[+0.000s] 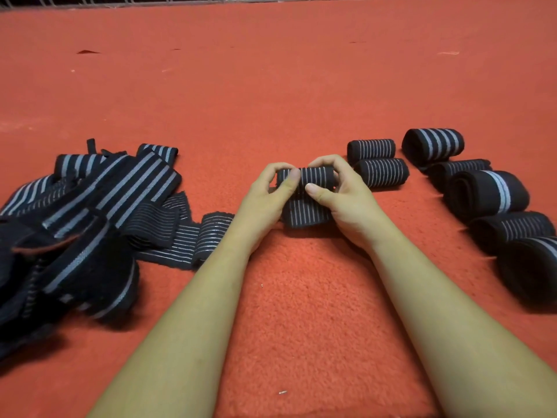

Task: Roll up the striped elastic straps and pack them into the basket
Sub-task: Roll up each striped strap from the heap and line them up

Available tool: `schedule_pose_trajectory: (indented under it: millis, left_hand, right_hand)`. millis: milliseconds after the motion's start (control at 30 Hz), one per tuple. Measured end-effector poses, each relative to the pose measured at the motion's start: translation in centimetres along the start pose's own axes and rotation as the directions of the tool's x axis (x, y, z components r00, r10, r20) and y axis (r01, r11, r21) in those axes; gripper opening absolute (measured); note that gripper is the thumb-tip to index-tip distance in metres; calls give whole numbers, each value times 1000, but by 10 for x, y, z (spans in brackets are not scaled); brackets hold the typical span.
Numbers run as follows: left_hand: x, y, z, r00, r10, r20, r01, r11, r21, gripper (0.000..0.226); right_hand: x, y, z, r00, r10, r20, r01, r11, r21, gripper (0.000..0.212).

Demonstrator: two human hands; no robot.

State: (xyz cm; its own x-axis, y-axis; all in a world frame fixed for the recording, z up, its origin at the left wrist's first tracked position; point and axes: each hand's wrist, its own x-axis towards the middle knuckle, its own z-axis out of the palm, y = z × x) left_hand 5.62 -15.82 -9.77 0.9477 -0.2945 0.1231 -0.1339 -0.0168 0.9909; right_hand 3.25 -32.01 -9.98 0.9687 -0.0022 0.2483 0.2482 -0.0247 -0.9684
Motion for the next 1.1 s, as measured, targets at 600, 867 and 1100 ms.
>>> schedule_pose_trajectory:
  millis: [600, 867, 1100]
  left_hand:
    - [2, -2, 4, 999, 47, 27, -46, 999, -16, 14]
    - [0, -4, -5, 989, 138, 56, -139, 990, 25, 18]
    - [-16, -5, 4, 992, 102, 71, -109, 990, 90, 27]
  right_hand:
    - [1, 0, 2, 999, 31, 15, -32, 995, 99, 33]
    - [-8, -2, 1, 997, 65, 34, -69, 989, 130, 40]
    - [-34, -13, -8, 988, 152, -28, -150, 987, 51, 40]
